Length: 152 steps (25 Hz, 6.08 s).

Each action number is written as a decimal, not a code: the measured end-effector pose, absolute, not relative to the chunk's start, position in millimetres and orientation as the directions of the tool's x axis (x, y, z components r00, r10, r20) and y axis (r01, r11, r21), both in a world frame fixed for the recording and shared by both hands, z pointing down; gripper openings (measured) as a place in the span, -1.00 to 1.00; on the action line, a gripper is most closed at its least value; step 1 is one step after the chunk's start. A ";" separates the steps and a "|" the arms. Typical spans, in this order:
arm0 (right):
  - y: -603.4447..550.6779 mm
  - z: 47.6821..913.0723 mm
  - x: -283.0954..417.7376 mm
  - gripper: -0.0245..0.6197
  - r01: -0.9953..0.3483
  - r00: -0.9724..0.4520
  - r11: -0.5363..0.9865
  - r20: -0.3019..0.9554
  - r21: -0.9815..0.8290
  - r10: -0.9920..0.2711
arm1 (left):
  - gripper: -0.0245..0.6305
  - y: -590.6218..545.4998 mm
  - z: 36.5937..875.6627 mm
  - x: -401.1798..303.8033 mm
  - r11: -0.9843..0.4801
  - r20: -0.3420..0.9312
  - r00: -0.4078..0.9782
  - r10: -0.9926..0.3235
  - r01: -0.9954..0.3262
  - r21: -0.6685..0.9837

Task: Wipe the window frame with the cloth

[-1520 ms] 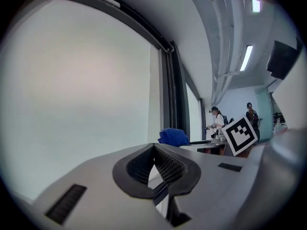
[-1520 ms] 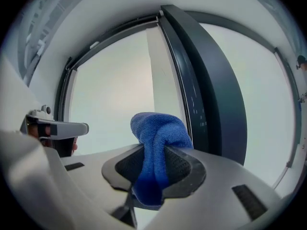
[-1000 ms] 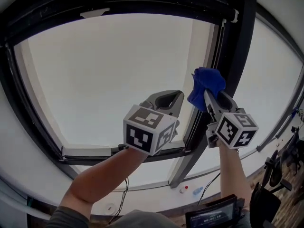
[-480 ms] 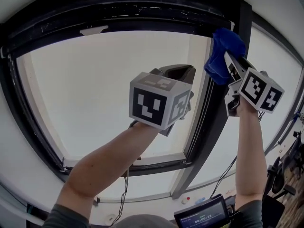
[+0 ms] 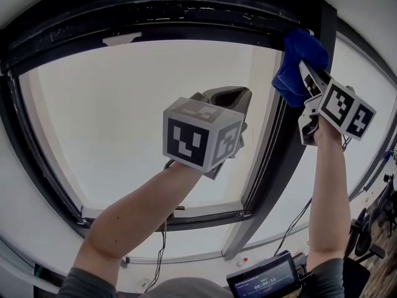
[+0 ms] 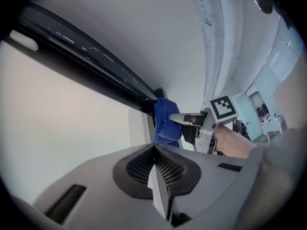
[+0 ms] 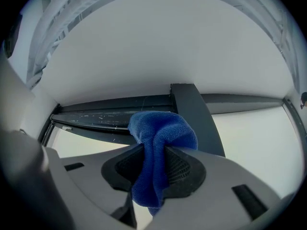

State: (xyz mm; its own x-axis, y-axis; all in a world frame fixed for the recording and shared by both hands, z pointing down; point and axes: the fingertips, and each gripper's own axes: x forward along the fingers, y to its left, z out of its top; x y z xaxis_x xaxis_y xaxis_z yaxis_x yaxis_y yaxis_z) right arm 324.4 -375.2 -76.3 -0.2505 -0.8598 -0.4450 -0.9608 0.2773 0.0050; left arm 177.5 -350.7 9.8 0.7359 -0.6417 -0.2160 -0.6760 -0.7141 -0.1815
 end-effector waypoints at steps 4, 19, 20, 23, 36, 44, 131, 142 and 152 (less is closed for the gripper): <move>-383.1 -49.5 321.8 -0.54 -0.963 -0.250 0.270 -0.415 0.011 -0.874 | -0.90 -355.9 36.5 173.3 -0.720 -0.185 0.738 -0.649 -0.674 -0.165; -389.3 88.5 321.9 -0.54 -0.971 -0.221 0.239 -0.287 -0.027 -0.932 | -0.90 -350.5 151.6 140.6 -0.670 -0.115 0.677 -0.727 -0.736 -0.097; -389.6 97.8 321.4 -0.54 -0.971 -0.221 0.238 -0.280 -0.029 -0.934 | -0.90 -350.4 159.0 138.6 -0.666 -0.108 0.672 -0.733 -0.741 -0.091; -390.3 129.4 320.1 -0.54 -0.972 -0.218 0.233 -0.245 -0.033 -0.945 | -0.90 -348.4 180.4 133.1 -0.652 -0.096 0.656 -0.748 -0.755 -0.078; -393.3 267.5 321.7 -0.54 -0.971 -0.218 0.229 -0.127 -0.075 -0.968 | -0.90 -349.0 282.5 123.3 -0.599 -0.015 0.602 -0.798 -0.797 -0.073; -393.1 343.4 323.3 -0.54 -0.971 -0.221 0.226 -0.062 -0.082 -0.973 | -0.90 -347.6 338.4 126.0 -0.587 0.041 0.586 -0.809 -0.809 -0.039; -200.4 48.4 -330.6 -0.54 -0.112 -0.972 0.986 -0.220 0.123 -0.083 | -0.90 -152.4 100.7 -362.6 0.226 -0.190 -0.213 -0.958 -0.973 -0.049; -200.6 -65.9 -397.7 -0.54 -0.172 -0.925 0.969 -0.366 0.176 -0.097 | -0.90 -137.9 38.7 -421.9 0.234 -0.260 -0.208 -0.943 -0.969 -0.075; -215.7 -102.4 -416.0 -0.54 -0.239 -0.911 0.952 -0.385 0.191 -0.152 | -0.91 -146.0 26.8 -429.8 0.188 -0.264 -0.167 -0.950 -0.980 -0.058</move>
State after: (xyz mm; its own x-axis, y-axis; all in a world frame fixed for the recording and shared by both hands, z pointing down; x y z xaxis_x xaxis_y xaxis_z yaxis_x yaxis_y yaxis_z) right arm -416.0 -215.7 -102.4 -0.9105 -0.1517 -0.3846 -0.2395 0.9518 0.1914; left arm -429.8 -146.0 26.8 -0.1665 -0.9500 -0.2642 -0.9804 0.1880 -0.0581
